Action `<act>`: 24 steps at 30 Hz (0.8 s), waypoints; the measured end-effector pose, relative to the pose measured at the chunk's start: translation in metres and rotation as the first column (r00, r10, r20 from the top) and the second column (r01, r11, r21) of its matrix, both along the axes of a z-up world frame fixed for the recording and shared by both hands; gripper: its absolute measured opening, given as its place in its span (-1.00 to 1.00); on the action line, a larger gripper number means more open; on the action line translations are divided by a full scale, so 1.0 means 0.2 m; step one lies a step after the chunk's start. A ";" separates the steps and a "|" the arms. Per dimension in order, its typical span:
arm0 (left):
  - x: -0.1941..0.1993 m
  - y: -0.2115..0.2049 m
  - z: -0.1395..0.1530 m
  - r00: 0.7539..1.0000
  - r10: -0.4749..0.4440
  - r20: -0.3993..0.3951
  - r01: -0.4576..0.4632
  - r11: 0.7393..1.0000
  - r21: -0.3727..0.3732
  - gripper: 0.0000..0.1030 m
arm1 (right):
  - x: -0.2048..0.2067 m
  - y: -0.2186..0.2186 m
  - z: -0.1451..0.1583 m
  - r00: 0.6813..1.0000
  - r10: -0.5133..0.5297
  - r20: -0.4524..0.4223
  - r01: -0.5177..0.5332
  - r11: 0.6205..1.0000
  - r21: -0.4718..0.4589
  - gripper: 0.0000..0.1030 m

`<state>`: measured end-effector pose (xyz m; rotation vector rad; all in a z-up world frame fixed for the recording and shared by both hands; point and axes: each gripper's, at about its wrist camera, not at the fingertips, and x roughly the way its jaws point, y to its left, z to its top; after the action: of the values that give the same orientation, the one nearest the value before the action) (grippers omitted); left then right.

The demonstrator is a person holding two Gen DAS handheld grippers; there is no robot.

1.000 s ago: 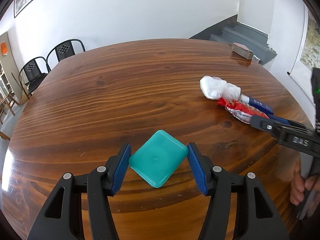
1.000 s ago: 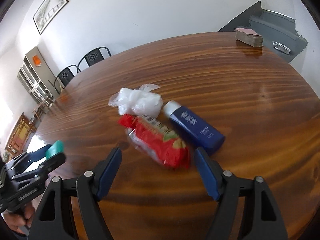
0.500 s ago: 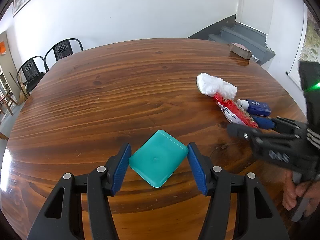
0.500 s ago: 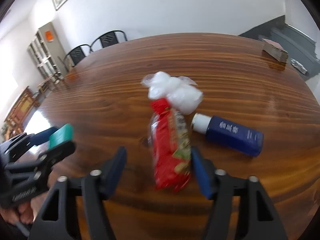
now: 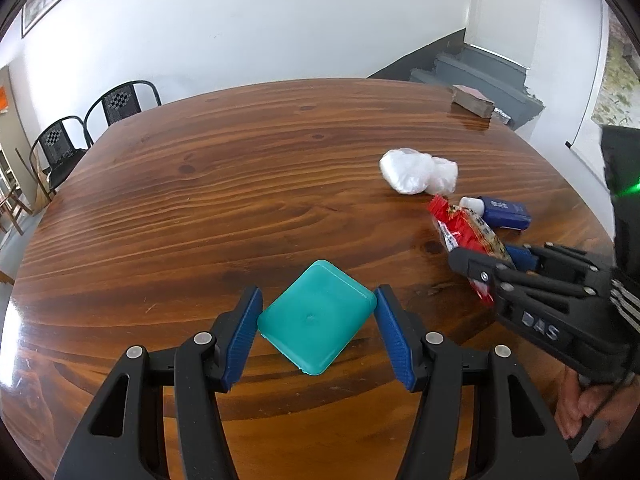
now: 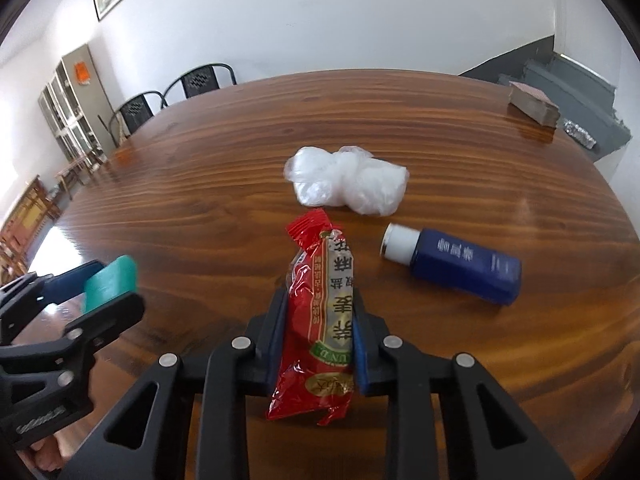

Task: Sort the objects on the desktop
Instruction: 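Carry the soap box and red pack into the red tin and release both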

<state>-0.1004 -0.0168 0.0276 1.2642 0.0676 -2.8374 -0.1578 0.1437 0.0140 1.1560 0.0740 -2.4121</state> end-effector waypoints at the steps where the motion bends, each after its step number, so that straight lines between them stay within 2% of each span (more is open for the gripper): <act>1: 0.01 0.01 0.01 1.000 -0.004 -0.006 0.004 1.000 0.002 0.19 | 0.03 0.02 0.02 1.000 0.003 -0.005 -0.003 1.000 -0.021 -0.39; 13: 0.09 0.13 0.10 0.996 -0.067 -0.053 0.067 0.998 0.003 0.19 | 0.32 0.13 0.16 0.995 -0.053 -0.080 0.045 0.994 -0.101 -0.39; 19: 0.14 0.21 0.14 0.990 -0.115 -0.080 0.115 0.993 0.000 0.19 | 0.48 0.24 0.20 0.981 -0.130 -0.142 0.115 0.988 -0.107 -0.39; 24: 0.18 0.31 0.16 0.983 -0.158 -0.091 0.158 0.987 -0.003 0.19 | 0.61 0.38 0.19 0.967 -0.214 -0.141 0.193 0.970 -0.150 -0.39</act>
<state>-0.0646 0.0457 0.0598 1.1919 -0.0263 -3.0294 -0.0364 0.2207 0.0520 0.9535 -0.1648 -2.6393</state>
